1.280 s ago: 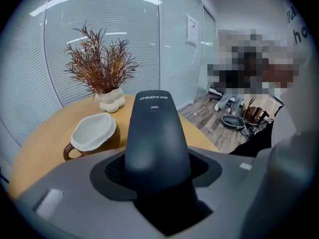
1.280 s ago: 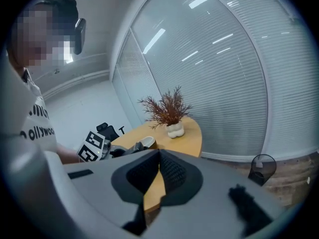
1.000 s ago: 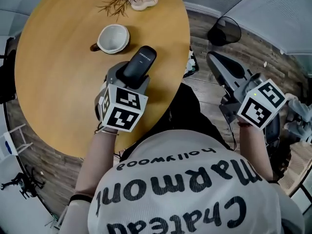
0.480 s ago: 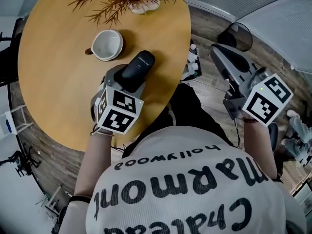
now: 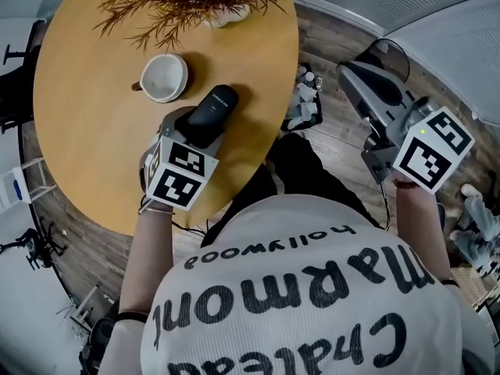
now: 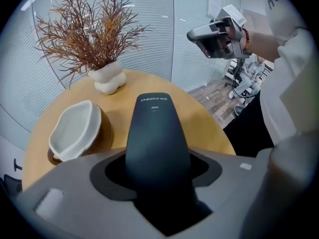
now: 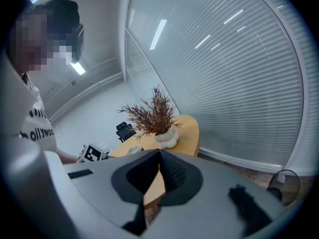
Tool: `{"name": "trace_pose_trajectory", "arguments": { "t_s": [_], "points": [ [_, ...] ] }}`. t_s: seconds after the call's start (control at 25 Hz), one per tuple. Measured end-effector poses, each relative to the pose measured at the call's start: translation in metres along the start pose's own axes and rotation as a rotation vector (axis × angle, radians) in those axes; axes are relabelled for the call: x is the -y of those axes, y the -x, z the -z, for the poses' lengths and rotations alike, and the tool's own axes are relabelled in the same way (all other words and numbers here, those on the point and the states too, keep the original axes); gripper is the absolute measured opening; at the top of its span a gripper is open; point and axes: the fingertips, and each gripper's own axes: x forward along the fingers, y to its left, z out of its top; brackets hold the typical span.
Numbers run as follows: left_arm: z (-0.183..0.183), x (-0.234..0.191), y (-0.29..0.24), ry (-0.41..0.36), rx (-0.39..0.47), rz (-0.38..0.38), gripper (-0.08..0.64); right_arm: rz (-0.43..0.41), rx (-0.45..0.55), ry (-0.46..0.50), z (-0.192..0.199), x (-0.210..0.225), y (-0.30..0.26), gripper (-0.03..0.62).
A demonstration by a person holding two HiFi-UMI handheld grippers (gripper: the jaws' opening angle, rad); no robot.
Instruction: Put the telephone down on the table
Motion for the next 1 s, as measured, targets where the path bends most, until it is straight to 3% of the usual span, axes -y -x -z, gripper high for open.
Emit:
{"name": "trace_pose_trajectory", "arguments": {
  "t_s": [0.48, 1.0],
  "points": [
    [-0.002, -0.001, -0.003, 0.025, -0.026, 0.097, 0.29, -0.019, -0.003, -0.008, 0.003, 0.009, 0.001, 0.015],
    [-0.001, -0.001, -0.004, 0.04, -0.02, 0.123, 0.29, -0.005, 0.018, -0.02, 0.001, 0.011, -0.001, 0.015]
  ]
}}
